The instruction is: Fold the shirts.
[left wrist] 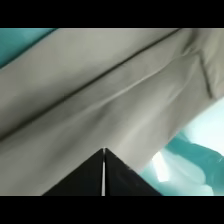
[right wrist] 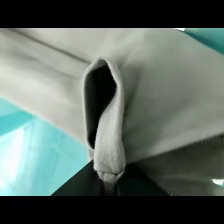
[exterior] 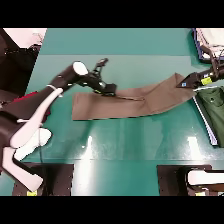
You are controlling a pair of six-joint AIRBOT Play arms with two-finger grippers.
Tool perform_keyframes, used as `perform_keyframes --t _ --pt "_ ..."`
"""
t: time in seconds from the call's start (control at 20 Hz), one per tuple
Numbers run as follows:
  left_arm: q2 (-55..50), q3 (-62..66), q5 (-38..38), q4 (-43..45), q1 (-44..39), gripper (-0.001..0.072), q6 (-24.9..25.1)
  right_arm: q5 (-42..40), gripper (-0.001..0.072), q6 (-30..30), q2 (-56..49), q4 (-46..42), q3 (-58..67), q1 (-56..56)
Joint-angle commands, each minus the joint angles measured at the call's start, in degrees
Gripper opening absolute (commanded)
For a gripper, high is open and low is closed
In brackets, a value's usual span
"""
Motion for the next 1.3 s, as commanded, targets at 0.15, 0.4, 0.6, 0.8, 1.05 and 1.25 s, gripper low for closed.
perform_keyframes --t 0.15,0.4,0.6,0.8,1.05,1.25 --pt "-10.4 9.4 1.7 0.3 -7.4 0.0021 -1.7 -1.0 0.0016 5.3 5.9 8.4 3.1 10.4" --pt "-10.8 9.5 2.0 1.3 -7.4 0.0022 -1.8 -0.4 0.0016 7.8 2.8 8.3 14.8 18.3" --pt "-10.5 10.3 0.6 1.4 -6.6 0.0022 -1.7 0.8 0.0016 8.4 -1.4 5.9 22.8 23.5" --pt "-7.2 11.5 -1.8 4.3 -3.9 0.0022 -1.8 1.5 0.0016 9.2 -4.0 -1.1 28.0 27.6" --pt "-1.0 11.8 -9.4 11.7 4.3 0.0022 -1.7 0.3 0.0017 9.2 -5.6 -0.3 27.2 31.7" --pt "6.6 11.8 -12.7 14.8 14.7 0.0022 -1.3 -7.5 0.0017 7.1 -6.7 0.0 23.3 39.4"
